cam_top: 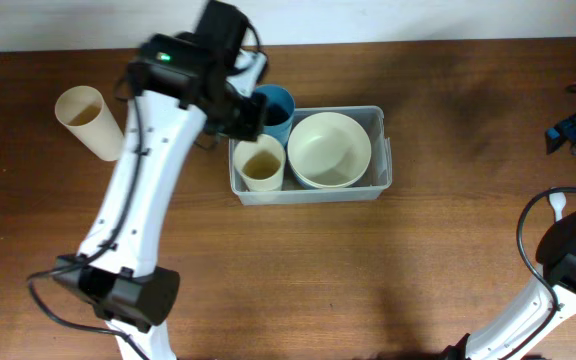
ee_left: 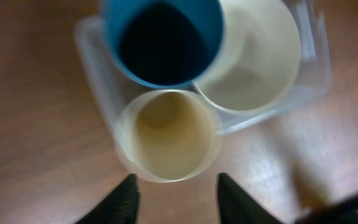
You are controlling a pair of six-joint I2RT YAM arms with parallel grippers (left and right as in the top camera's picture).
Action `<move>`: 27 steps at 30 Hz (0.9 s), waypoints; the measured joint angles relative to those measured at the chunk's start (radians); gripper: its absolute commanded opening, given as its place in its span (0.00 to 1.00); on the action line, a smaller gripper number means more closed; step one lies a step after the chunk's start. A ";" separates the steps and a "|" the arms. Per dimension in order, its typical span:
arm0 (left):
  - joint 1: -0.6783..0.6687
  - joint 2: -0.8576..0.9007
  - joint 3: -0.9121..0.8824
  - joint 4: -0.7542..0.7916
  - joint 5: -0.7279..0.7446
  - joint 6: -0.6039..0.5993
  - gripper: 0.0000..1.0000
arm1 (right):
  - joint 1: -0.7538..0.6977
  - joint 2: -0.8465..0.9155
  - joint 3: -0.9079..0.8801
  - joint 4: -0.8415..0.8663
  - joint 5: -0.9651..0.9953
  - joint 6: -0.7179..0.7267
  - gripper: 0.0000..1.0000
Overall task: Pack container
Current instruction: 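Release and move the left gripper to grasp the second cream cup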
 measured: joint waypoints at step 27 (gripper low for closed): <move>0.483 0.249 0.138 0.149 -0.266 0.125 0.61 | 0.000 0.000 0.000 0.000 0.000 0.000 0.99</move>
